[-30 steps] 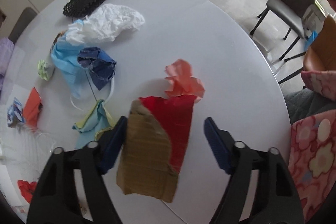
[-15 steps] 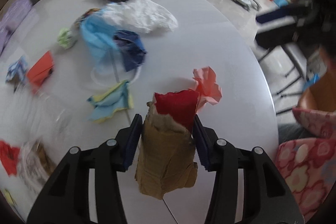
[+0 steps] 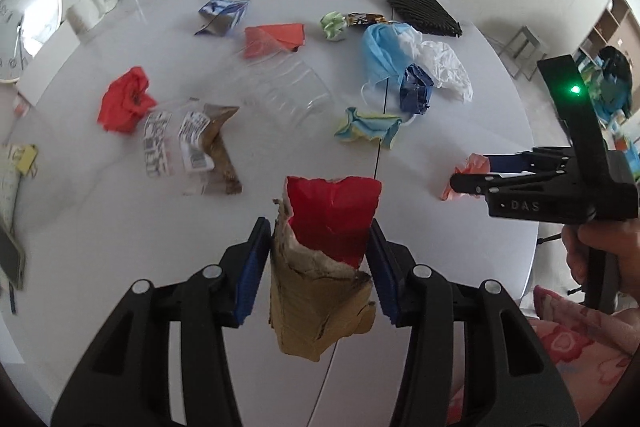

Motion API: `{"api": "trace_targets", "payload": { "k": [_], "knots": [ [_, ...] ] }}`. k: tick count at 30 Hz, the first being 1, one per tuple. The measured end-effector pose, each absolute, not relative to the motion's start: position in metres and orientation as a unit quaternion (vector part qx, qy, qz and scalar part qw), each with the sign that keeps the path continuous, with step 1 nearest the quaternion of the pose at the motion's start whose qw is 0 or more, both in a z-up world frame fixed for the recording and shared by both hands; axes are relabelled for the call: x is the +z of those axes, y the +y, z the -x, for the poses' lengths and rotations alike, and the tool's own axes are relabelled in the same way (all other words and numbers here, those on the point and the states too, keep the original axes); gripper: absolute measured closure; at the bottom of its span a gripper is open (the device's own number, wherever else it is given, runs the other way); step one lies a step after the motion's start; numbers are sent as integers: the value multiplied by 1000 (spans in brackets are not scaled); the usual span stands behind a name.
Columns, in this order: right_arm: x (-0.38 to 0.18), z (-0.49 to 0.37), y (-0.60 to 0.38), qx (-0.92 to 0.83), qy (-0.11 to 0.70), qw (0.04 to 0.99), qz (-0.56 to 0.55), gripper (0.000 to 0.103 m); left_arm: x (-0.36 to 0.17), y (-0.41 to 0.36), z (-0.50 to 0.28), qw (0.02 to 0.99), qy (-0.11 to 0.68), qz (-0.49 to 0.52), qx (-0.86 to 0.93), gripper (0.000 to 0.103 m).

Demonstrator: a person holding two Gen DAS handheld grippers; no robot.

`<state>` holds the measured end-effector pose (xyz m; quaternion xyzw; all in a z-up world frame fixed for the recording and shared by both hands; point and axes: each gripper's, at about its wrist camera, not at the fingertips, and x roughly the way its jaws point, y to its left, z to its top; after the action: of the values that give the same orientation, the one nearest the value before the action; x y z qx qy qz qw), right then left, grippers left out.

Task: Collect trash
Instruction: 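Grasp the cardboard with red plastic with the left tool while the right tool grasps the pink crumpled paper, then drop the cardboard and pink paper into the white bin from both tools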

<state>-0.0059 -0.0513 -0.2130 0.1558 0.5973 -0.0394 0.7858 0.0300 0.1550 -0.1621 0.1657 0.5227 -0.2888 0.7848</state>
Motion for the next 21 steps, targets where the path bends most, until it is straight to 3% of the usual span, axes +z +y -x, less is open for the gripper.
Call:
{"api": "trace_targets", "payload": {
  "k": [12,21],
  "knots": [
    [-182,29,-79,9,572,796,-199,64,-147,115,2,788,501,-187,-306,55],
    [-134,126,-223,-135,542,812,-171,63,-137,-53,59,719,474,-215,-462,55]
  ]
}}
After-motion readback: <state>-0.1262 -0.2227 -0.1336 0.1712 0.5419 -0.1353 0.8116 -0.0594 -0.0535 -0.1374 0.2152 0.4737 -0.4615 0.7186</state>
